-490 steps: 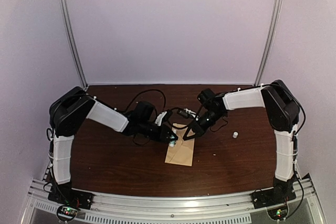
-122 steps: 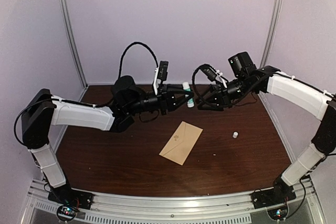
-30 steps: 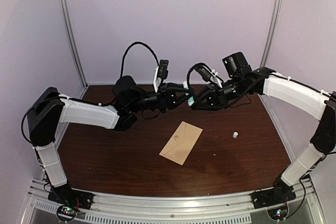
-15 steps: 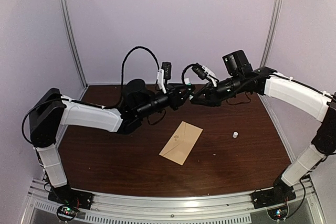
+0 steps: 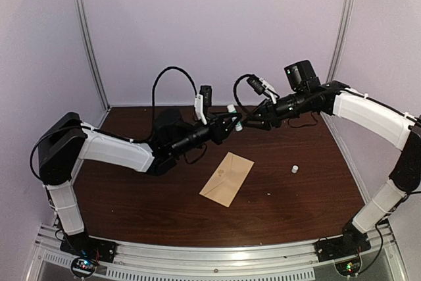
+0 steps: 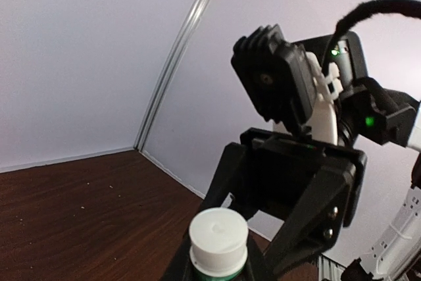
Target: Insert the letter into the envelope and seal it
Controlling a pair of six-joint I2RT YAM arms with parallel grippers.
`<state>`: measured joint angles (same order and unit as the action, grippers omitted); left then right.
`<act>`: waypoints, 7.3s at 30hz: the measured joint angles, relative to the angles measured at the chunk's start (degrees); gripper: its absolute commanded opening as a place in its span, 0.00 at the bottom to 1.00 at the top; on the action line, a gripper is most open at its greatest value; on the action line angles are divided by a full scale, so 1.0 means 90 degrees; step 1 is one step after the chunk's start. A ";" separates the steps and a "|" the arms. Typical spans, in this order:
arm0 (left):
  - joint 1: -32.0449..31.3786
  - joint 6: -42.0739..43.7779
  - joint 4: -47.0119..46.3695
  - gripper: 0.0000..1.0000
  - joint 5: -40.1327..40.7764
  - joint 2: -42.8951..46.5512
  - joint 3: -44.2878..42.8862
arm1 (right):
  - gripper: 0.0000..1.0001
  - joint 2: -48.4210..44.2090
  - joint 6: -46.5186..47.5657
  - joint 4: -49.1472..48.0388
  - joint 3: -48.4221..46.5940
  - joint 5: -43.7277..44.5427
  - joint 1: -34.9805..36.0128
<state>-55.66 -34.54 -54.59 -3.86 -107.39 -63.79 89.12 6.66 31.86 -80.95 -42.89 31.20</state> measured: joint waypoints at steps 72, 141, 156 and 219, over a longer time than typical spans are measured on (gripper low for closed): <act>0.0364 -0.0216 -0.1127 0.00 -0.1265 0.0180 0.0789 | 0.54 -0.0367 0.0566 -0.0146 0.0750 -0.1338 0.0102; 0.0352 0.1064 0.2229 0.00 -0.3599 0.0228 -0.0226 | 0.51 -0.0469 0.0481 -0.0345 0.0585 -0.2261 -0.0308; 0.0342 0.0967 0.2144 0.00 -0.3750 0.0228 -0.0228 | 0.38 -0.0260 0.0206 -0.0617 0.0775 -0.2620 -0.0104; 0.0340 0.0651 0.2208 0.00 -0.3429 0.0219 -0.0175 | 0.19 -0.0083 0.0068 -0.0816 0.0721 -0.2620 -0.0311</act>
<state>-52.60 -28.69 -34.72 -34.72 -105.43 -65.36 88.38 7.27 24.51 -74.46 -66.48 28.40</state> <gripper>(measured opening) 0.196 0.172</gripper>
